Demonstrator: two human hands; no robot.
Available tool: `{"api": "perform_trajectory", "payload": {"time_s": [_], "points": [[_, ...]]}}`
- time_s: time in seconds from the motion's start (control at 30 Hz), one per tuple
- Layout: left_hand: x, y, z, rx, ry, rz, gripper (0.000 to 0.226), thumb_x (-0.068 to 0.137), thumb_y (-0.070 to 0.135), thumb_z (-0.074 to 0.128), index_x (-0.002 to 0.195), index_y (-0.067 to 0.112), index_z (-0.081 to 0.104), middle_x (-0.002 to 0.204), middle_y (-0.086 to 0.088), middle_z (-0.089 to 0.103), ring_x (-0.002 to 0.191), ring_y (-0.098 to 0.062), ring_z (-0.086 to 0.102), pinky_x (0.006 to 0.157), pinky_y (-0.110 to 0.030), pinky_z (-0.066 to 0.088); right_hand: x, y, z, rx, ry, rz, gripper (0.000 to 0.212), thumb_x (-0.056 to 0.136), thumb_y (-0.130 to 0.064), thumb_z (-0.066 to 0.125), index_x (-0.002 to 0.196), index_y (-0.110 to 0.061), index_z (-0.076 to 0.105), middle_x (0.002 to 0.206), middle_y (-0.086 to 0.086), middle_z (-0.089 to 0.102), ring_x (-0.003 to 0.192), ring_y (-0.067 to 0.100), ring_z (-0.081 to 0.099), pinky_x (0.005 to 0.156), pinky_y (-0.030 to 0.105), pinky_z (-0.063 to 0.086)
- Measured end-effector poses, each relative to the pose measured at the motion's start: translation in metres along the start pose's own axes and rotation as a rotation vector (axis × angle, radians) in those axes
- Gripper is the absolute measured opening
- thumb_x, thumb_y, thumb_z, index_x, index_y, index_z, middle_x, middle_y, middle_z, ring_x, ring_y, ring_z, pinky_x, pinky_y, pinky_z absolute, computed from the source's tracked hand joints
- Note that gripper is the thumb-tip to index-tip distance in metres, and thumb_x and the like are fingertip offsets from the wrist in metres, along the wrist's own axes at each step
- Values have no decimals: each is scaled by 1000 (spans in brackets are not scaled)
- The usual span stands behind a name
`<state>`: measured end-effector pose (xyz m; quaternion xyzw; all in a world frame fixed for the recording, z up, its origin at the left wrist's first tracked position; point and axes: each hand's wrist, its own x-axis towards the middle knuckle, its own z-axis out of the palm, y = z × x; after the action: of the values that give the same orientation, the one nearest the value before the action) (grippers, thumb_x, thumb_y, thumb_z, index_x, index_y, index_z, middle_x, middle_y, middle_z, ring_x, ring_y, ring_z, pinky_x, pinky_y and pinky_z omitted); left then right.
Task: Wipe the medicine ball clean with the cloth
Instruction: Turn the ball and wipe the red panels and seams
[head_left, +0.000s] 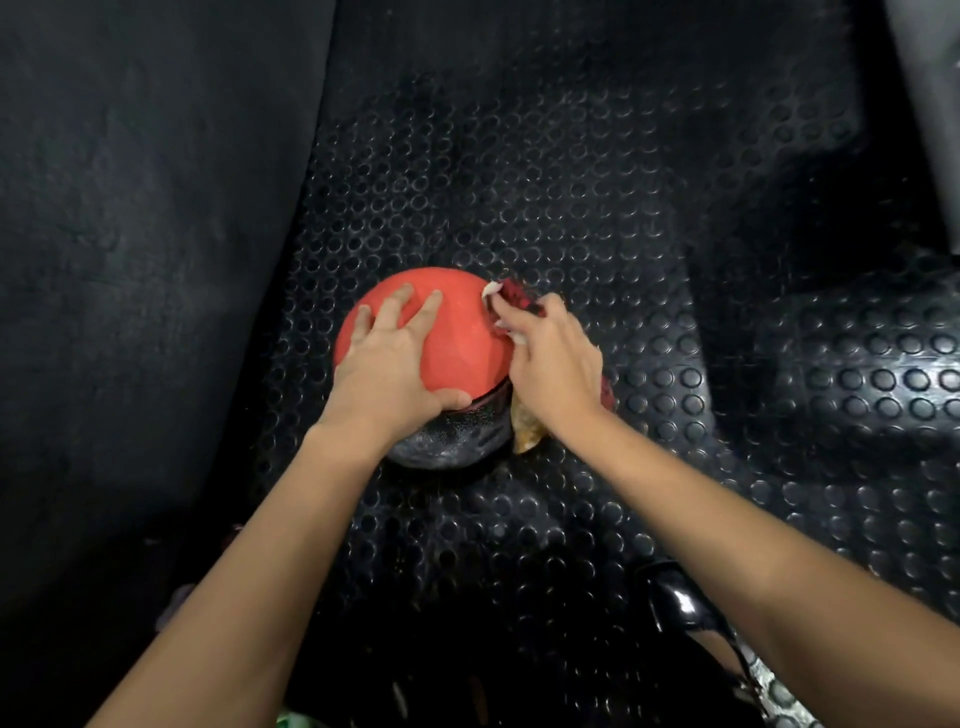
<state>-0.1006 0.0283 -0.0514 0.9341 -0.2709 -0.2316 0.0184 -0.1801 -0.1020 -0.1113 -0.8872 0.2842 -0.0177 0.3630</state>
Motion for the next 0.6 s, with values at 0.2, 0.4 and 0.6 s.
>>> {"api": "perform_trajectory", "payload": {"time_s": [0.2,0.4,0.6], "points": [[-8,0,2,-16,25,2,108,68,50,78,151,34,11,159,6,7,146,-31,3,113,-52,20,-5,18,4,21,-18,28,46,97,-16,43,135,-41,46,115,1,48,107,21,49,81,36,45],[-5,-2,1,-36,35,-7,111,66,52,79,152,31,12,159,5,9,147,-29,4,114,-52,19,-35,1,3,85,-34,-67,49,96,-16,42,138,-41,41,115,0,45,104,18,47,80,37,48],[-10,3,3,-43,38,-30,117,66,50,80,153,22,6,160,5,5,147,-29,2,113,-54,20,-7,17,10,88,9,103,49,96,-13,41,137,-41,43,111,0,47,104,21,50,80,36,45]]}}
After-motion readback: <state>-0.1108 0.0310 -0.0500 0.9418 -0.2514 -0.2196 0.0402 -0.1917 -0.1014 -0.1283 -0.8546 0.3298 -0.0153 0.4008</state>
